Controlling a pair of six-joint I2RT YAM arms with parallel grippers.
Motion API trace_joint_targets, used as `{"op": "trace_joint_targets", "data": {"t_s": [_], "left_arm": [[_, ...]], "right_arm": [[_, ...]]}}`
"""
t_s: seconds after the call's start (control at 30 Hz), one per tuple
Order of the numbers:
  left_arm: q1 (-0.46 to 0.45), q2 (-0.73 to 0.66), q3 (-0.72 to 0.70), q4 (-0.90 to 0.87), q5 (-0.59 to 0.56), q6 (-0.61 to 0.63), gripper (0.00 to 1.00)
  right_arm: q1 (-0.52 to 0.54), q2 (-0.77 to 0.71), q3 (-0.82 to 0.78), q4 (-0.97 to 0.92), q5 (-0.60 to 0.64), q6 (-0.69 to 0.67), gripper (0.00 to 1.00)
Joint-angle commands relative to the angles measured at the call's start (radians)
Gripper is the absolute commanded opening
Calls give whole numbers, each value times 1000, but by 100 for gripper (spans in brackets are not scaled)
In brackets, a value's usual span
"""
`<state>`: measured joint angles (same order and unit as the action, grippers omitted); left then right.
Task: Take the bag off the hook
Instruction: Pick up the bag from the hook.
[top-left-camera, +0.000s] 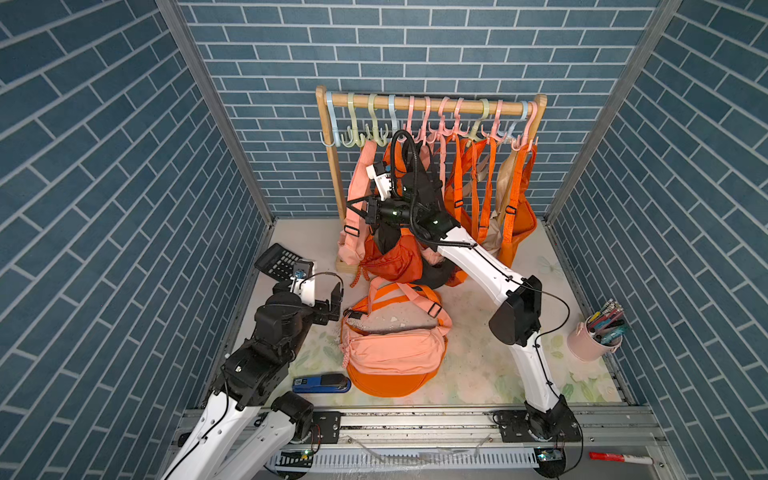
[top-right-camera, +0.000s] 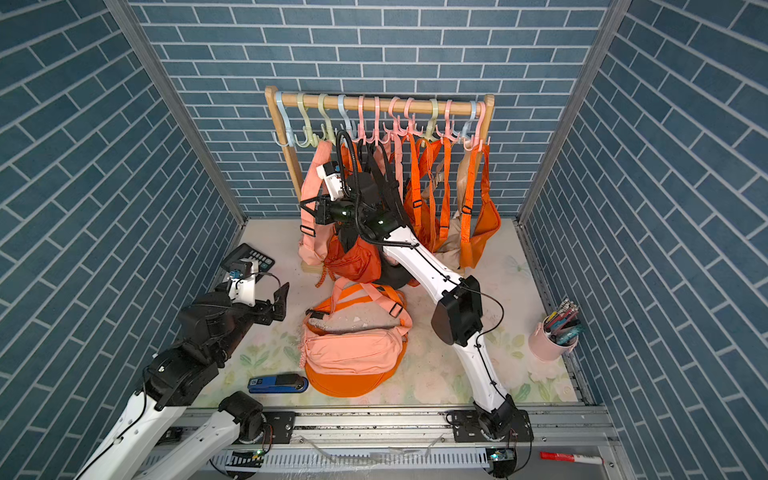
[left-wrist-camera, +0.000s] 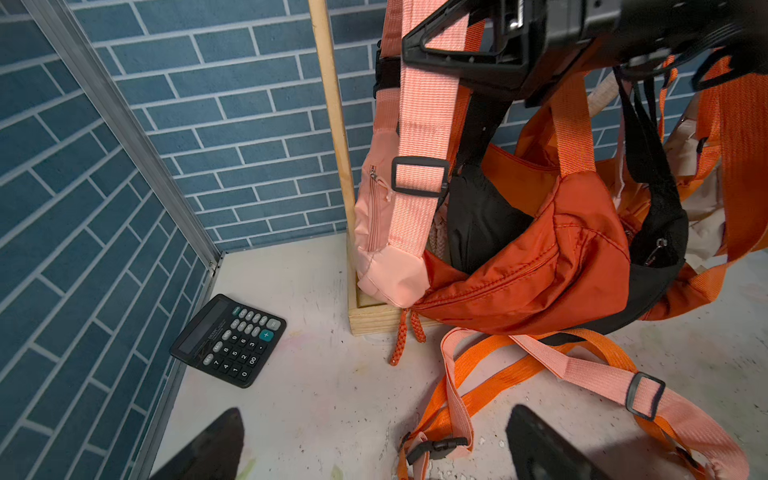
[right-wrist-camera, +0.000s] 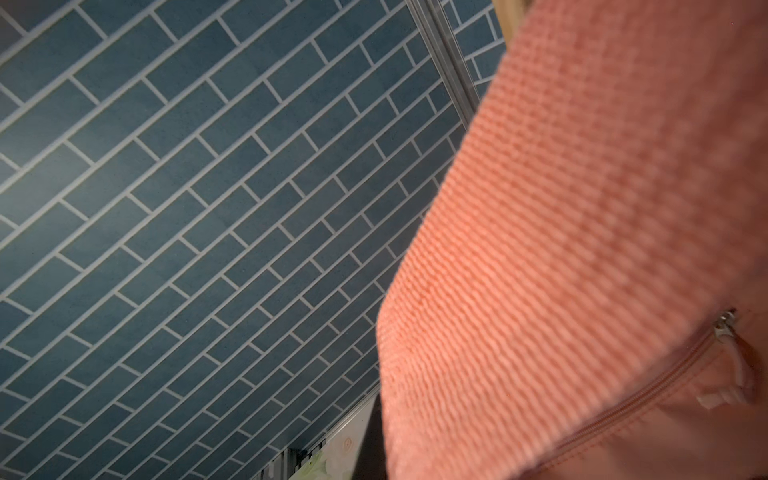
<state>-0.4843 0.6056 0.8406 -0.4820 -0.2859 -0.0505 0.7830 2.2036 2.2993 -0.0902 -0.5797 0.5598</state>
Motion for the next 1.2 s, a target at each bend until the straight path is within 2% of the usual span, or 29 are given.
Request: {"op": "trace_joint_targets", "data": {"t_s": [0.0, 0.3, 0.57, 0.97, 1.17], "left_arm": [[6, 6, -6, -10, -25, 14, 99], [9, 26, 5, -11, -44, 18, 99], [13, 98, 62, 10, -12, 41, 99], [15, 176, 117, 89, 47, 50, 99], [16, 246, 147, 156, 70, 84, 99]], "right_arm": [[3, -107, -62, 24, -59, -44, 0], [0, -289, -262, 70, -113, -50, 0], [-27, -452, -470, 143, -123, -47, 0], [-116, -570, -600, 161, -195, -37, 0], [-182, -594, -662, 235, -242, 22, 0]]}}
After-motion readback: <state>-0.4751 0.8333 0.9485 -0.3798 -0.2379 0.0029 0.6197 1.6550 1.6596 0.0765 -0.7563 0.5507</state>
